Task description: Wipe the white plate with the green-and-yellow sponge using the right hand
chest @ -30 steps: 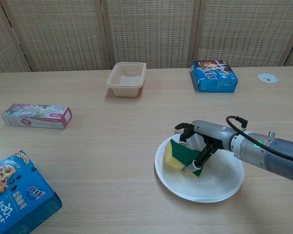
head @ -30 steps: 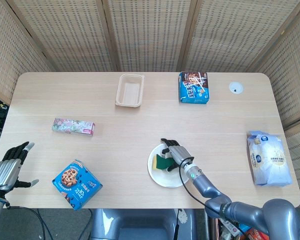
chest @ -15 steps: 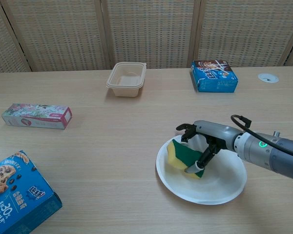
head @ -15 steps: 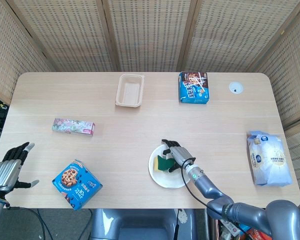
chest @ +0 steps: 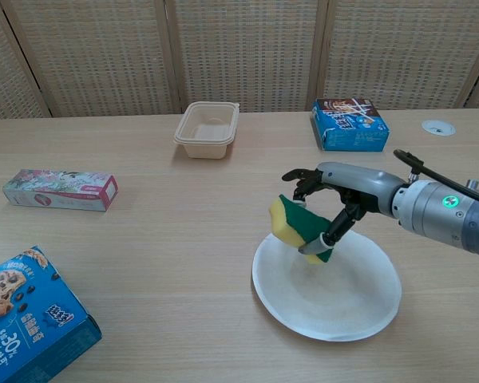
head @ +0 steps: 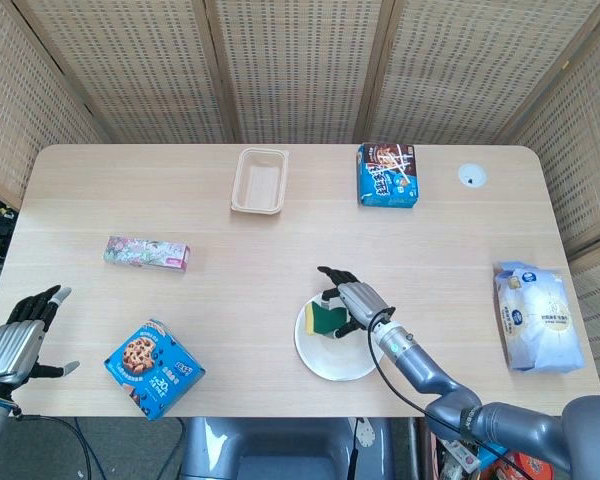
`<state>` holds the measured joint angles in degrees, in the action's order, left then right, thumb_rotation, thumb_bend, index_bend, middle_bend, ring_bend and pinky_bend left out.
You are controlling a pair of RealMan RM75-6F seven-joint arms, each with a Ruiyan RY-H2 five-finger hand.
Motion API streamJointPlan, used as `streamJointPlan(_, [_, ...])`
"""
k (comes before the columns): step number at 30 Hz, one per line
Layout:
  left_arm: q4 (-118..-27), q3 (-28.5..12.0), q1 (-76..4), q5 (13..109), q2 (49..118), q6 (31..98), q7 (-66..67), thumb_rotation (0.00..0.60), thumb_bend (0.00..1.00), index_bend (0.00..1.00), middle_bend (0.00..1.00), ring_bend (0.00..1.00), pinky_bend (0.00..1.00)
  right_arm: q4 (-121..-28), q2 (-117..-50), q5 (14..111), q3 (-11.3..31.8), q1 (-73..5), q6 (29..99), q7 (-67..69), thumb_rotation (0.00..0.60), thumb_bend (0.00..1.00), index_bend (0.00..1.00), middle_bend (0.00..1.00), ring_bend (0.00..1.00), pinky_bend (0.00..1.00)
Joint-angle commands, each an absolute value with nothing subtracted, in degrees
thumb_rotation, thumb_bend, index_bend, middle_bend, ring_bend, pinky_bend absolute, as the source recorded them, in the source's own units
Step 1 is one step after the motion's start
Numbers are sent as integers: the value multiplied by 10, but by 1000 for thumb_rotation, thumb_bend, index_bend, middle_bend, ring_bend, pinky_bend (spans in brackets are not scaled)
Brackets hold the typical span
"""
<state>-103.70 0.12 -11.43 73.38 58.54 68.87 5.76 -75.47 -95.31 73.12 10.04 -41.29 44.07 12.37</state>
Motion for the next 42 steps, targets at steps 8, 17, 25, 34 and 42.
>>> streamJointPlan(8, [-1037,0,-116,728,588,686,64,600,0,0,0,0,0,-653,-995,876,17,-399,507,206,600,659,690,0,0,0])
streamJointPlan(17, [-1036,0,-116,727,589,686,63,600,0,0,0,0,0,-581,-1029,902,-5,-404,512,230,600,658,690,0,0,0])
streamJointPlan(25, [-1036,0,-116,726,588,685,62,600,0,0,0,0,0,-547,-1043,871,8,-406,484,245,600,658,690,0,0,0])
streamJointPlan(34, [-1036,0,-116,727,589,686,64,600,0,0,0,0,0,-572,-1029,862,19,-409,484,249,600,659,690,0,0,0])
streamJointPlan(42, [-1038,0,-114,728,586,690,60,600,0,0,0,0,0,-649,-992,863,64,-429,522,243,600,660,690,0,0,0])
